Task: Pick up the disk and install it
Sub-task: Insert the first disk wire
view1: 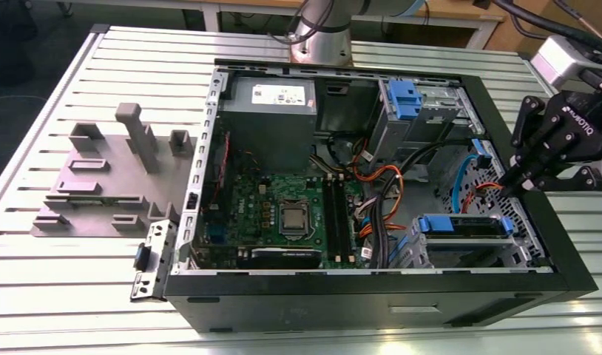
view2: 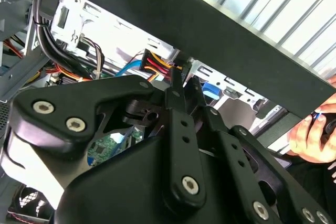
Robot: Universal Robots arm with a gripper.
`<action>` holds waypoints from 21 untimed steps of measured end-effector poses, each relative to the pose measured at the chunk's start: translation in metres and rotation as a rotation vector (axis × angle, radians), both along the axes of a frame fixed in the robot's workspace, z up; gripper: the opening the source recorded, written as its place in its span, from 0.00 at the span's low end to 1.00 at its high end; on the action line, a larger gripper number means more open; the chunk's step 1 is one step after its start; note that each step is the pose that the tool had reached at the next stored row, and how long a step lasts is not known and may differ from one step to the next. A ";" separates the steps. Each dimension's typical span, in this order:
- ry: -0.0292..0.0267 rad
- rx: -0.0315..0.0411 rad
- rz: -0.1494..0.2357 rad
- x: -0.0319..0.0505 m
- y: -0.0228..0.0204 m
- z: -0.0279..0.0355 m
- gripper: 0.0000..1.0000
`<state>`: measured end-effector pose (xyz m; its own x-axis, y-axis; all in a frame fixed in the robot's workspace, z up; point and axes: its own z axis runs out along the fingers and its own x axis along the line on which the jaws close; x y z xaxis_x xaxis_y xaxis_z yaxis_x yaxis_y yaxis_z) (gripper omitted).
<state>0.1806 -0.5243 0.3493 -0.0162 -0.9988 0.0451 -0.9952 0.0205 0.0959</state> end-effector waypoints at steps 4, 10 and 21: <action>0.0000 -0.0002 0.000 0.0000 0.0000 -0.0004 0.23; 0.0000 -0.0001 0.000 0.0000 0.0000 -0.0005 0.17; -0.0027 -0.0001 0.000 -0.0085 -0.0001 0.0020 0.17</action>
